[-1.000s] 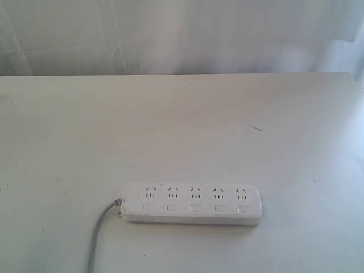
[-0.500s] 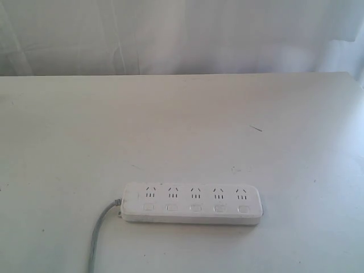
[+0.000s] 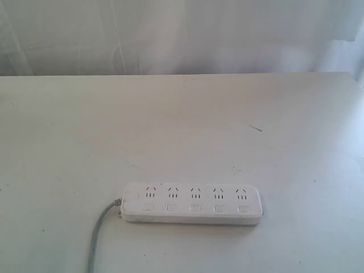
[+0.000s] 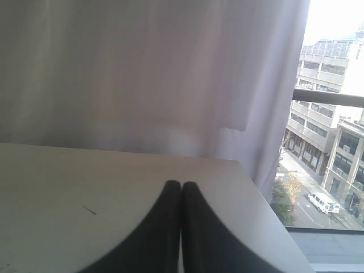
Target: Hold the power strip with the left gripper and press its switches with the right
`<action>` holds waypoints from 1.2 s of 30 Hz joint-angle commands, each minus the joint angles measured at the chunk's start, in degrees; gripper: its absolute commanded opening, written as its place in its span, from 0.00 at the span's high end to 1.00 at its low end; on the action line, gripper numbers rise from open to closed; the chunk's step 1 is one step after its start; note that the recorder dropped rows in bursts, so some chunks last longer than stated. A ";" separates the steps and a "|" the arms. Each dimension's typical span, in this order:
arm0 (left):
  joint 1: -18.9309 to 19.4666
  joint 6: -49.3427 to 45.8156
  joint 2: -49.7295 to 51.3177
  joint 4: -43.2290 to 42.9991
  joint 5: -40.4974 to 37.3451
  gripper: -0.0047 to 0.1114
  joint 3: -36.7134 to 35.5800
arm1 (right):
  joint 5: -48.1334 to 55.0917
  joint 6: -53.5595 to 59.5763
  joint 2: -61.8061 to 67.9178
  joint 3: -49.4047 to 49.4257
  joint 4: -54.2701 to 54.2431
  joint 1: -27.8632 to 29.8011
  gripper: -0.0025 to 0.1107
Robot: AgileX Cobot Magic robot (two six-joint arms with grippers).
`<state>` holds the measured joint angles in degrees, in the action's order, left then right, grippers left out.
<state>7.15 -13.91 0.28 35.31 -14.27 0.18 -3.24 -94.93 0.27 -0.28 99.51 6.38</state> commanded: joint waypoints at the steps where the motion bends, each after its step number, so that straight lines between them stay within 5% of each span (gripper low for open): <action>1: 0.14 0.01 -0.28 1.01 -0.33 0.96 -0.18 | -0.07 -0.01 -0.27 0.28 0.44 0.50 0.98; 7: 0.14 0.01 -0.28 -1.09 -0.58 0.96 -0.18 | -0.07 -0.01 -0.27 0.28 0.44 0.50 0.98; 18: 0.14 1.77 -0.28 -30.89 0.88 0.96 -0.18 | -0.07 -0.01 -0.27 0.28 0.44 0.50 0.98; 36: 0.14 13.91 -0.28 -31.98 -0.49 0.96 -0.18 | -0.07 -0.01 -0.27 0.28 0.44 0.50 0.98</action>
<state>7.15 -0.75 0.28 3.17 -13.66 0.18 -3.24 -94.93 0.27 -0.28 99.51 6.38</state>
